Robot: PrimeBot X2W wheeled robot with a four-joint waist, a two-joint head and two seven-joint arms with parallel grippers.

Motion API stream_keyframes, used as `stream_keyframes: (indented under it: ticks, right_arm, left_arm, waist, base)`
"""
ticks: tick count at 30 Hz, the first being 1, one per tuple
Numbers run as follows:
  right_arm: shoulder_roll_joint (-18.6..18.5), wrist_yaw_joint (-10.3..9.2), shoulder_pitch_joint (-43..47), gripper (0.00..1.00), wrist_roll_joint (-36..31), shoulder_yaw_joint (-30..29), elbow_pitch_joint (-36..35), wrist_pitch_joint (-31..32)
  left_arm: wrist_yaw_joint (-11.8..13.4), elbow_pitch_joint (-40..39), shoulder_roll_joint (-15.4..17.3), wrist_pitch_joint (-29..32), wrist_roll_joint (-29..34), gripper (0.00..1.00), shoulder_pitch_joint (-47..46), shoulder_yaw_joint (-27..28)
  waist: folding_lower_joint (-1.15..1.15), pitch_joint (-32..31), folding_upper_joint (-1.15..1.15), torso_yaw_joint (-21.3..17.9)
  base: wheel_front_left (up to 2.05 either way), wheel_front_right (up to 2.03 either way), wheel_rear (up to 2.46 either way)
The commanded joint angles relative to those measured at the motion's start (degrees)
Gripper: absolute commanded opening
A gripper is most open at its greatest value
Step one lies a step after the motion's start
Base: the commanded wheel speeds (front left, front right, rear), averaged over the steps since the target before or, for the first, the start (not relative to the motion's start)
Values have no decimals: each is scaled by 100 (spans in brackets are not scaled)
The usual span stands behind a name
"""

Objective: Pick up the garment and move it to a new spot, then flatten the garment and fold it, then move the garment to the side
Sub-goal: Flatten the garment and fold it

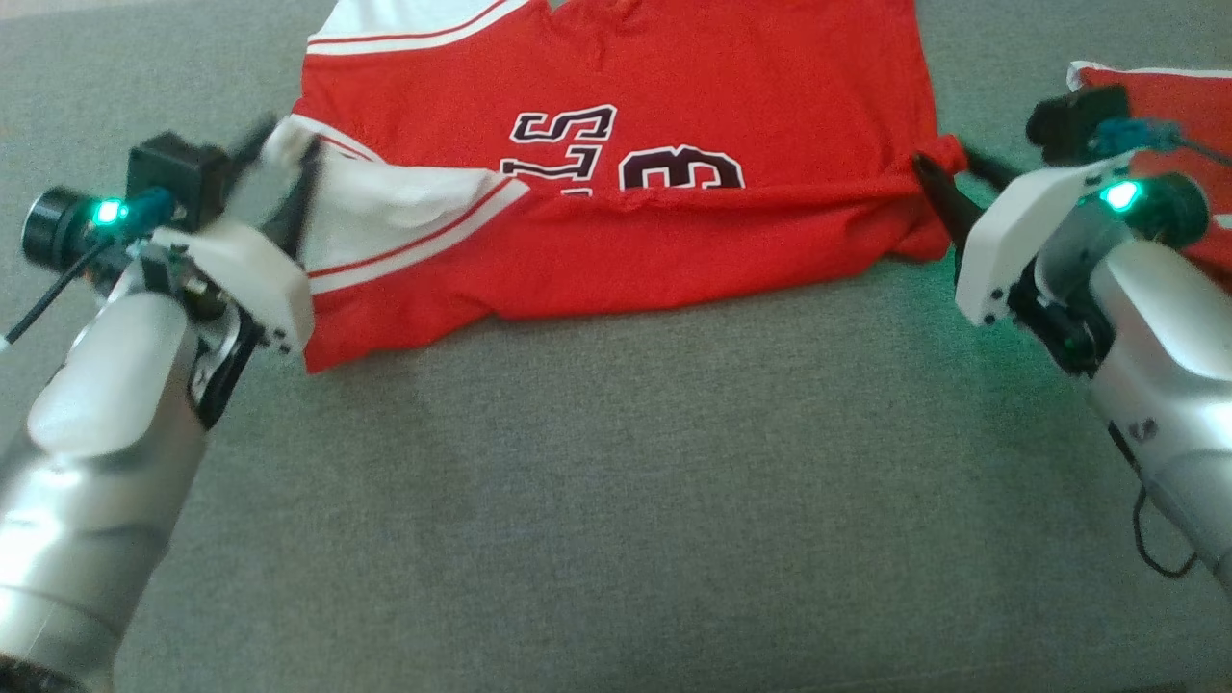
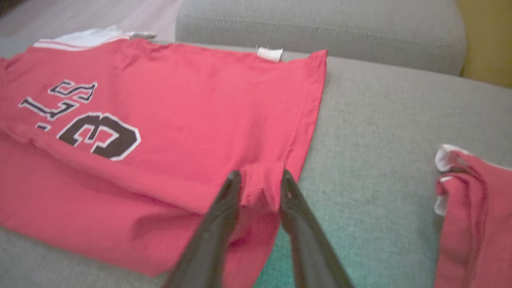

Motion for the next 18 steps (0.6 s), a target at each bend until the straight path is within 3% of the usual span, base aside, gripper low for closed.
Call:
stream_keyframes:
  ticks: [1, 6, 10, 14, 18]
  right_arm:
    - [38, 20, -161, 100, 18, -73, -2, -252]
    - [82, 20, -247, 100, -14, -268, 211, -988]
    - [145, 20, -125, 100, -30, -526, 231, -1836]
    - [241, 20, 144, 100, -150, -962, 41, -2120]
    - [348, 20, 698, 100, -759, -1801, -634, -2141]
  left_arm:
    - [62, -78, 105, -338, -28, 100, -412, 315]
    - [223, -38, -110, -1082, -201, 100, -455, 617]
    - [367, -333, -307, -1300, -429, 100, -182, 1072]
    - [596, -1335, -494, -1313, -371, 100, 459, 1826]
    - [682, -2112, -781, -1314, -74, 100, 1363, 2319]
  waist:
    - [-1, -17, 0, 18]
    - [-1, -154, 0, 56]
    - [-1, -395, 0, 80]
    - [-1, -631, 0, 68]
    - [-1, -875, 0, 48]
  base:
    - [0, 0, 0]
    - [0, 0, 0]
    - [0, 0, 0]
    - [0, 0, 0]
    - [0, 0, 0]
